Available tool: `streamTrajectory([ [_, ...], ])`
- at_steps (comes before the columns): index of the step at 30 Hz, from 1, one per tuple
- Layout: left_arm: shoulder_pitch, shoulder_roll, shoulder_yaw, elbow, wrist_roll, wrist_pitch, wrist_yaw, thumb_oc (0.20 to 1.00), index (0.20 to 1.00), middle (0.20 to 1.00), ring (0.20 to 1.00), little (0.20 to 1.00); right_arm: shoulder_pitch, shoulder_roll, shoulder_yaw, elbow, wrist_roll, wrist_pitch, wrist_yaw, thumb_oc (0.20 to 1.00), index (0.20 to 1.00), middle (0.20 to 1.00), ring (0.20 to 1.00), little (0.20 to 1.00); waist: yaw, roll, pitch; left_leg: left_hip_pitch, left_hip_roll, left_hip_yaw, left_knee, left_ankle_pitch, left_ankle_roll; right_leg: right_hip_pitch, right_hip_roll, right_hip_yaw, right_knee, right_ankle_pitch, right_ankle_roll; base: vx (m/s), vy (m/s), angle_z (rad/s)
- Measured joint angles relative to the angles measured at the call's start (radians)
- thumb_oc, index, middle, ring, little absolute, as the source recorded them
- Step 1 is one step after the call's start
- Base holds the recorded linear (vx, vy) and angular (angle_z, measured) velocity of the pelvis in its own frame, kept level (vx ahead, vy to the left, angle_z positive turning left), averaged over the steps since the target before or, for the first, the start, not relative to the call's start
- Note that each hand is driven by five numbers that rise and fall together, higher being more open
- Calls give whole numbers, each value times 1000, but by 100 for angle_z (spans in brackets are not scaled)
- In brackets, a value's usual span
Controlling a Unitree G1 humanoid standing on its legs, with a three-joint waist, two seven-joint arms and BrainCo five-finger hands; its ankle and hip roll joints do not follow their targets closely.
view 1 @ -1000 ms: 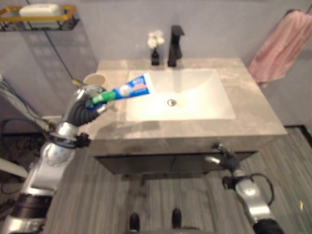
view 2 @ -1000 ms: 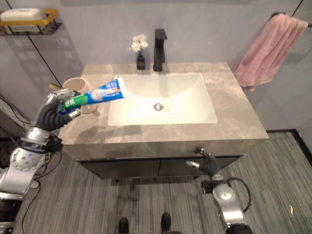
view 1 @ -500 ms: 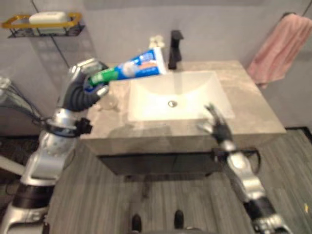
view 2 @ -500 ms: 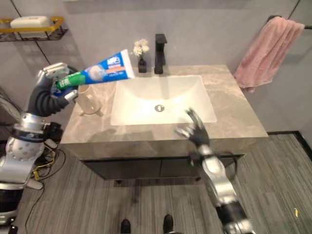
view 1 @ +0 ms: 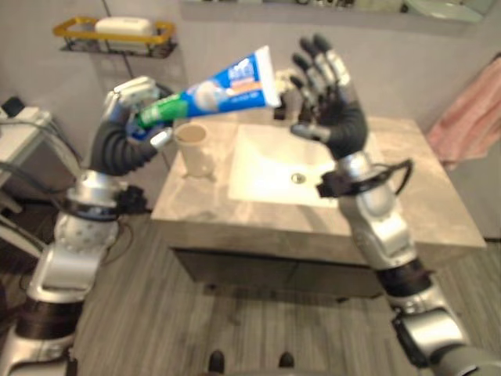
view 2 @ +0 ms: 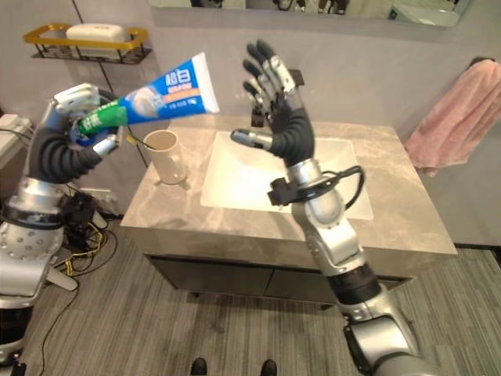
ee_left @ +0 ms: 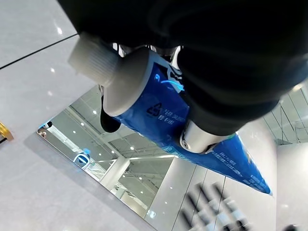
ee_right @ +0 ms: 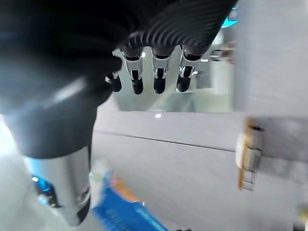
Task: Put brush and paste in cup on sink, flatten towel.
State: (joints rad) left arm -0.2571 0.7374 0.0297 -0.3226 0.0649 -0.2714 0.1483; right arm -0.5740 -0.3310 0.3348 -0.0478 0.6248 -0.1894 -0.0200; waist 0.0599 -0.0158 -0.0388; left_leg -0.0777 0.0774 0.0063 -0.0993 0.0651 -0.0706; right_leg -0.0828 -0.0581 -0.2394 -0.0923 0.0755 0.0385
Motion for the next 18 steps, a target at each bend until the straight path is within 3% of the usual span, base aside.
streamTrajectory([
  [5,-5,-1,-15,1,0,4,4,200,200,200,200,200,0,27,34,-1,81,8,3,1000,1000,1000,1000,1000,11,-6,-3,-10,-1,-18,0,0,0,-1,-2,-16,0,-1,0,9,42,10],
  [11,-10,-22,-71,1,-1,14,17,200,200,200,200,200,-5,118,72,-1,206,5,-2,1000,1000,1000,1000,1000,24,-7,-4,-10,-5,-19,0,1,0,-1,-6,-20,0,-3,3,5,17,-1],
  [18,-10,-53,-90,3,-12,16,28,200,200,200,200,200,-30,134,72,-1,243,-19,-21,1000,1000,1000,1000,1000,36,-7,-4,-13,-8,-20,0,0,0,-3,-9,-22,0,-6,6,0,0,0],
])
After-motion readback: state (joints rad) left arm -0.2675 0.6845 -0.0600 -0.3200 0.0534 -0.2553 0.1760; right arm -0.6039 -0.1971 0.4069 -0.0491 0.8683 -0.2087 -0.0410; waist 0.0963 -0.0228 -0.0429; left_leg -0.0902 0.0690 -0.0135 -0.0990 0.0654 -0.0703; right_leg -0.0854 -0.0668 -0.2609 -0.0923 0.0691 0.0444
